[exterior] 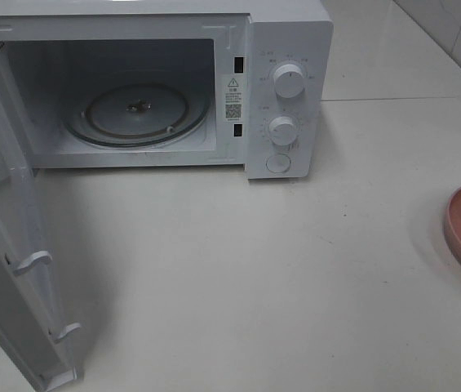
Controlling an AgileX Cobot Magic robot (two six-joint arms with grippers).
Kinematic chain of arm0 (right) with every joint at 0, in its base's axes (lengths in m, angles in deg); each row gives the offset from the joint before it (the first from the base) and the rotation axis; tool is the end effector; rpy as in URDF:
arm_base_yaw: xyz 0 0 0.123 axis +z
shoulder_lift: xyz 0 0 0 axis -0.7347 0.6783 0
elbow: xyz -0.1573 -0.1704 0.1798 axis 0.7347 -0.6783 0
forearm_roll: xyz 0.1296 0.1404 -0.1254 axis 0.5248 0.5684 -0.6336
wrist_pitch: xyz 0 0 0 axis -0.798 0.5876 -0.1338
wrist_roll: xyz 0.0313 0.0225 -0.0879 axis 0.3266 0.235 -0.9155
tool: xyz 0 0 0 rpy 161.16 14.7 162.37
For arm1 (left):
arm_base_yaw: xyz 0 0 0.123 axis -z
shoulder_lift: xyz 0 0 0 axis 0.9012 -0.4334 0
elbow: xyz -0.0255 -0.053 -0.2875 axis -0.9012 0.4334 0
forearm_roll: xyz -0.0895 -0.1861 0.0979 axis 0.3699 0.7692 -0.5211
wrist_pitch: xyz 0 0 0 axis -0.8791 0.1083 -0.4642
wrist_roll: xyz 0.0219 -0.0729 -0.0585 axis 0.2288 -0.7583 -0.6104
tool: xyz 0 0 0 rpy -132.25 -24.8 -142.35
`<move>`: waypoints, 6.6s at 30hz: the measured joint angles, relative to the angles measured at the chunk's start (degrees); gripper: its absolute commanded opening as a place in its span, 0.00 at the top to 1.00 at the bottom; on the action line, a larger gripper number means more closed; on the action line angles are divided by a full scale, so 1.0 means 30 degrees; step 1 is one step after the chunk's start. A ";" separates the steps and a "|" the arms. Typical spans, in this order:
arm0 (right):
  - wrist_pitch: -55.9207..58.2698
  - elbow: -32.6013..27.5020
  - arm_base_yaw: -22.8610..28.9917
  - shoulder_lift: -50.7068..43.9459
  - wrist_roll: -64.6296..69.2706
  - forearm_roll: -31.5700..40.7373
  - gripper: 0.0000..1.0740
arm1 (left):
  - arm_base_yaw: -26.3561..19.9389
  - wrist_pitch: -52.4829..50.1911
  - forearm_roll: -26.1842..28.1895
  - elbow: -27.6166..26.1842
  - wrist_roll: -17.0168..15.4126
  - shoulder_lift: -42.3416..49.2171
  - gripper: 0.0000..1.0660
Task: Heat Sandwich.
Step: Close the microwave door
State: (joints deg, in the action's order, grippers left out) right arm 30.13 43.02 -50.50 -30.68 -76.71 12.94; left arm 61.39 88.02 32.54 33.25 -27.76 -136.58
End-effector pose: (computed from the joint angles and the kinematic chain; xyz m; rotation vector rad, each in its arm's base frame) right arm -0.0290 0.0059 0.2693 -0.0557 1.9792 -0.0470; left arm 0.1488 0.0077 0.2647 -0.1487 2.0832 -0.0230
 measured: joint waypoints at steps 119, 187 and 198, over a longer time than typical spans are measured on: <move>0.0000 0.0000 0.0000 0.0000 0.0000 0.0000 0.34 | 1.7112 -2.3720 2.2135 -1.1918 4.1501 -2.3109 1.00; 0.0000 0.0000 0.0000 0.0000 0.0000 0.0057 0.34 | 1.6215 -1.1383 3.3308 -1.2070 3.5275 -1.6177 1.00; 0.0000 0.0000 0.0000 0.0000 0.0000 0.0057 0.34 | 1.6215 -0.2807 3.3365 -0.9072 3.6268 -1.3044 1.00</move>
State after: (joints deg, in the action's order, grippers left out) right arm 30.13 43.02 -50.50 -30.68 -76.71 13.11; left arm 110.04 79.60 132.64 6.04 81.04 -175.72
